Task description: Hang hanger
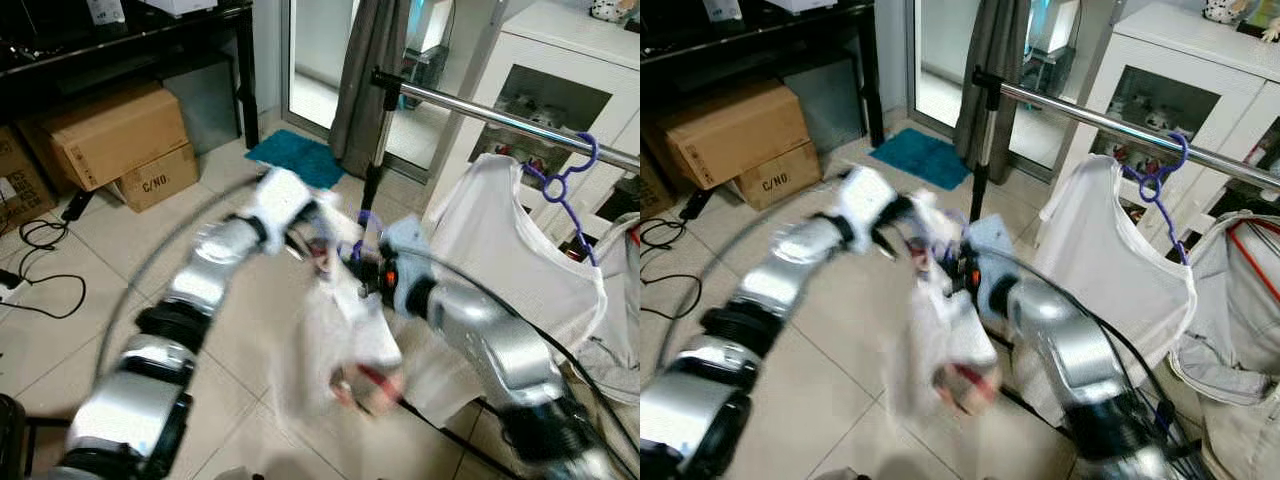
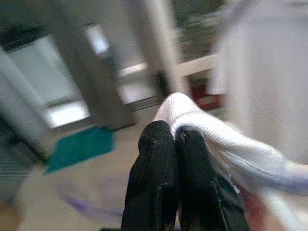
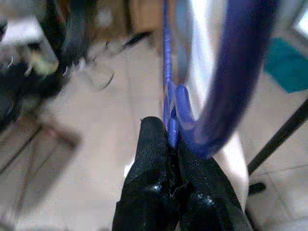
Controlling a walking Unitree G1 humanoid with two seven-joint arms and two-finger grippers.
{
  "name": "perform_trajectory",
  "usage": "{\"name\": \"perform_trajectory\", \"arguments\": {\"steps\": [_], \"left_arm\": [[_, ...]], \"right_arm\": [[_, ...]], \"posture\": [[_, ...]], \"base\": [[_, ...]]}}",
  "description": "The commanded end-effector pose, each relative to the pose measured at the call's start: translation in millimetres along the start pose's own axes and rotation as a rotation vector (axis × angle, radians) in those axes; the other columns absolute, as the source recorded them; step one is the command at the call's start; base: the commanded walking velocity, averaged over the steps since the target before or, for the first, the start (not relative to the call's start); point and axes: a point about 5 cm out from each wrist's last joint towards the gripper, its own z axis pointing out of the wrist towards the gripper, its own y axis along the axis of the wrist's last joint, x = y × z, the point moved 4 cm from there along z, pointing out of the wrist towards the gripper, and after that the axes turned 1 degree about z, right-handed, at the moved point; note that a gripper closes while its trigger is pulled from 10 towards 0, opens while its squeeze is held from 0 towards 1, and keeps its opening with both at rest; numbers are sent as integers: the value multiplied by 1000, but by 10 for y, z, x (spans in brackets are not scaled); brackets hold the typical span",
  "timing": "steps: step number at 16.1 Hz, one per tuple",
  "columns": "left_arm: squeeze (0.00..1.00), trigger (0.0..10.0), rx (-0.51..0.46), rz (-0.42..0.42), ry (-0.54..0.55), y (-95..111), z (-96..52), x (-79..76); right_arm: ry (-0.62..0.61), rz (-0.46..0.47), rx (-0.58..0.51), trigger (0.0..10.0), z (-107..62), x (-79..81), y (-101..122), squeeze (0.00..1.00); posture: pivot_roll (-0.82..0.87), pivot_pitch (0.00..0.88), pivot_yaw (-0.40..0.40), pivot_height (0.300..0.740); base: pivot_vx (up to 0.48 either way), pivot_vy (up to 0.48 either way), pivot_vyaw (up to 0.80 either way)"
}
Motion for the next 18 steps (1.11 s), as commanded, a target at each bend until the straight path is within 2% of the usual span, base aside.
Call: {"name": "perform_trajectory", "arguments": {"steps": [1,2,4,6,8,9,10,12,13,16,18], "left_arm": [[0,0,-19,-2,101,73,-69,257],[0,0,-19,-3,124,75,-94,323],[0,0,6,6,199,52,-219,606],[0,0,38,10,244,5,-310,769],[0,0,72,10,280,-65,-401,900],[0,0,96,-13,322,-134,-491,1020],[0,0,101,-28,340,-159,-534,1073],[0,0,100,-114,387,-228,-629,1182],[0,0,144,-206,408,-428,-693,1163],[0,0,200,-311,435,-678,-740,1069],[0,0,237,-332,426,-789,-748,987]], "right_arm": [[66,-69,94,0,-66,87,-186,0],[81,-85,121,0,-89,102,-248,0],[58,-108,215,0,-174,21,-451,0],[43,-121,238,0,-232,-52,-476,0],[32,-102,222,0,-288,-117,-460,0],[18,-74,202,0,-346,-183,-442,0],[15,-59,190,0,-375,-214,-432,0],[20,-30,119,0,-439,-263,-339,0],[161,-11,-30,0,-497,-81,-112,0],[240,28,-129,0,-517,38,31,0],[231,53,-176,0,-507,36,96,0]], "posture": [[-160,0,-45,740],[-160,0,-45,740],[-163,0,-43,740],[-165,0,-41,740],[-164,0,-41,740],[-164,0,-39,740],[-165,0,-38,740],[-162,0,-38,740],[-166,0,-33,740],[-169,0,-32,740],[-170,0,-29,740]], "base": [[0,0,0],[0,0,0],[0,0,0],[0,0,0],[0,0,0],[0,0,0],[0,0,0],[0,0,0],[0,0,0],[0,0,0],[0,0,0]]}}
